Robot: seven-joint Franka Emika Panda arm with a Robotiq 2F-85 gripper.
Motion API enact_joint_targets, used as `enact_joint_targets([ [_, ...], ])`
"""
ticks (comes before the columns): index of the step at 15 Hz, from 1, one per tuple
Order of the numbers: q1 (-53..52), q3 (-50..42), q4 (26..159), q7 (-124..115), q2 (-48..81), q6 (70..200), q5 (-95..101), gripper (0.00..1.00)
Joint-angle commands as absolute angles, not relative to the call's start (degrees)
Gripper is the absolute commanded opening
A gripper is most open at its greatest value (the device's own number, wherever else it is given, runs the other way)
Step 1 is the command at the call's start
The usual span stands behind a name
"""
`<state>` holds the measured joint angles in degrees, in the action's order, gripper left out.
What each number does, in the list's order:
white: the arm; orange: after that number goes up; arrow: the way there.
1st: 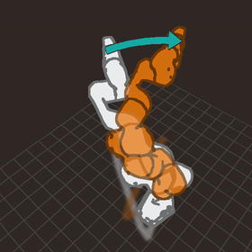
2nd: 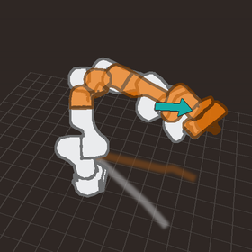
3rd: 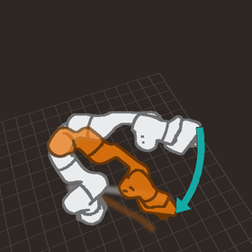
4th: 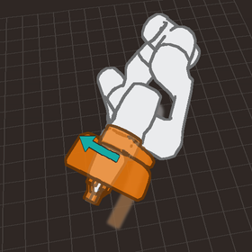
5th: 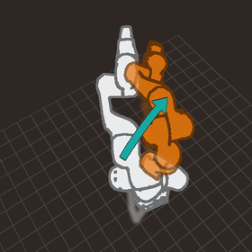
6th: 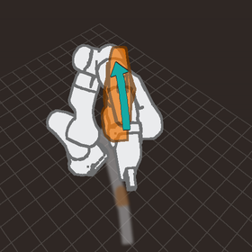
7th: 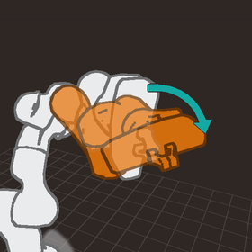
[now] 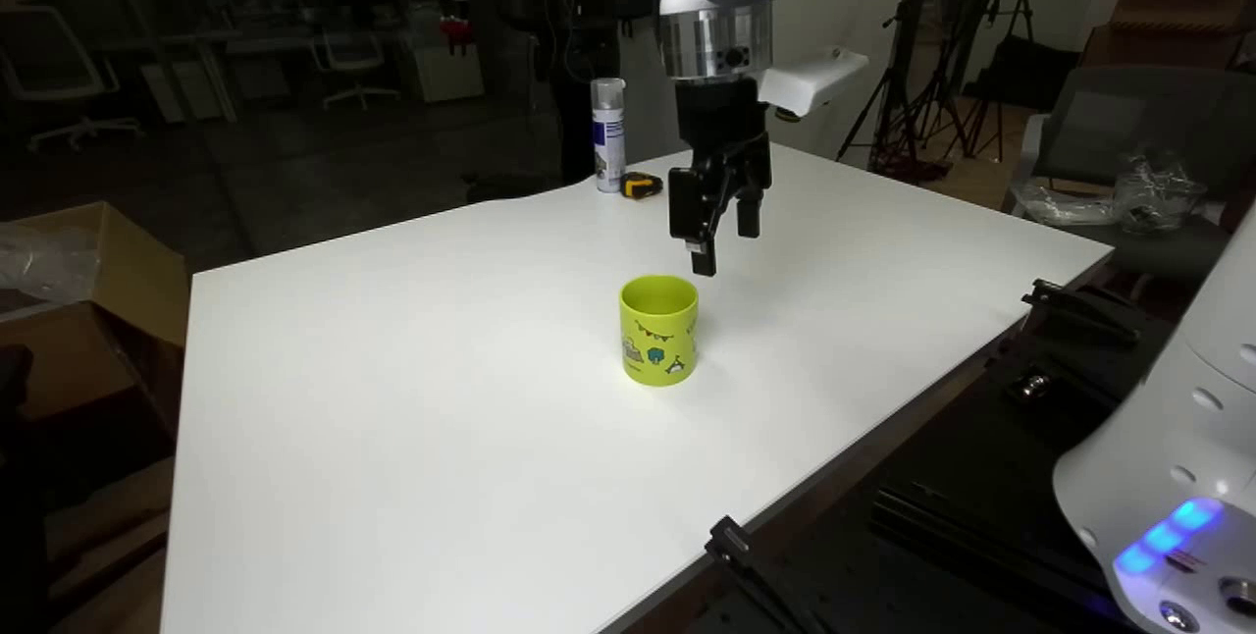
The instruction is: Move the mug forward
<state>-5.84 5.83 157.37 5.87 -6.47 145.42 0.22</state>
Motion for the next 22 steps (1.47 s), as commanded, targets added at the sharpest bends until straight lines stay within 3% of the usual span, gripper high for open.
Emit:
enact_joint_targets([
  [1,-7.1,5.6,159.3,10.2,-5.8,148.4,-1.8,1.0],
  [12,-8.8,7.5,157.5,17.6,-2.1,148.8,1.1,1.0],
  [22,-8.7,9.8,145.1,25.7,9.6,152.7,6.5,1.0],
])
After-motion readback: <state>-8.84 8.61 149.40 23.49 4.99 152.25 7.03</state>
